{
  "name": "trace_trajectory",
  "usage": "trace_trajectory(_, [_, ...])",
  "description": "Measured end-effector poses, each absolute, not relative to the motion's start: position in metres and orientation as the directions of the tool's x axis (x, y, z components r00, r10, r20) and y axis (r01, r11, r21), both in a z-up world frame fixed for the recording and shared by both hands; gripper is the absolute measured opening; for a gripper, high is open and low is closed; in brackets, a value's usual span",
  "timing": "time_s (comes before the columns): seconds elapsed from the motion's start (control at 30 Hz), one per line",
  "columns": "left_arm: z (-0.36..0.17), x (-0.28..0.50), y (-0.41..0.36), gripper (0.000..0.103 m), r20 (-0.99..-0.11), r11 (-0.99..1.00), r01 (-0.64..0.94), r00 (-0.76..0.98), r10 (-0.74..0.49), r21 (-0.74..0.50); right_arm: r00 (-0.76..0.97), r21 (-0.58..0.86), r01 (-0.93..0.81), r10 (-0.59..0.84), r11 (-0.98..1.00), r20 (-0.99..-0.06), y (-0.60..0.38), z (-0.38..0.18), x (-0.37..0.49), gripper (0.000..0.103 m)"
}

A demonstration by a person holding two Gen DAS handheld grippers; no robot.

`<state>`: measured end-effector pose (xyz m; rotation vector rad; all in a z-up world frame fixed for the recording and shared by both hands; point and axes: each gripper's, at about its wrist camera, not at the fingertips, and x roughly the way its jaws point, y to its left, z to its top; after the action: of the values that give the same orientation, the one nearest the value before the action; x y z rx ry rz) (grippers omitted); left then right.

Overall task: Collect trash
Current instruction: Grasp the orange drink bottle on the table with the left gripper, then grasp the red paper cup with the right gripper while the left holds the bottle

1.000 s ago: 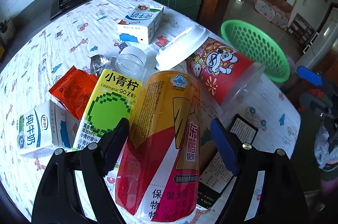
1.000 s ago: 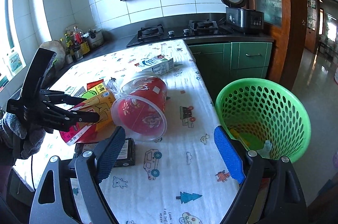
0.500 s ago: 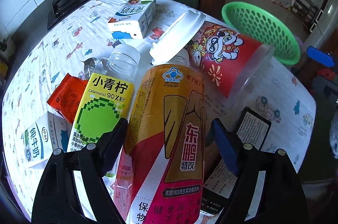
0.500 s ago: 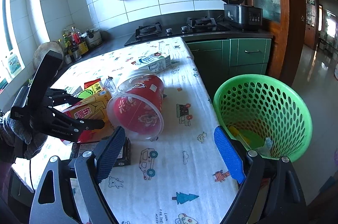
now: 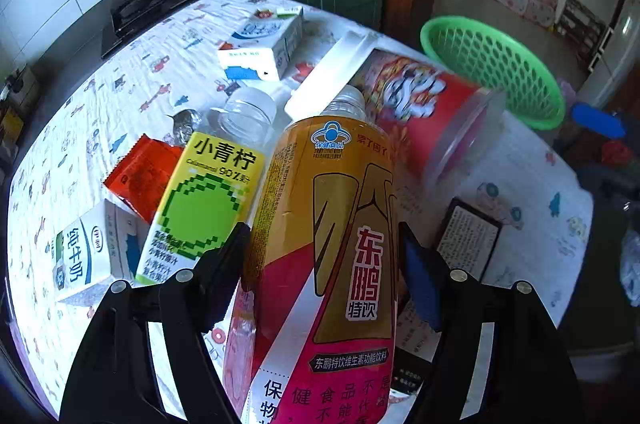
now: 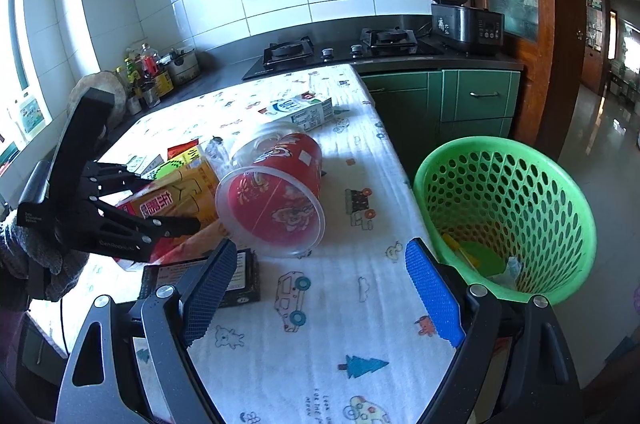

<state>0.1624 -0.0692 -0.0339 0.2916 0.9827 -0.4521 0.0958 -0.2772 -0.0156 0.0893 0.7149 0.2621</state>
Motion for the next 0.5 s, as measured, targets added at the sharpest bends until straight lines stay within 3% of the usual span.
trace_trajectory(0.5, [-0.012,0.148,-0.030,0.071,-0.812,0.889,0.455,0.503,-0.296,-0.042,0.630,0.213,-0.296,0.358,0.931,-0.689,-0.237,-0.039,0.093,0.083])
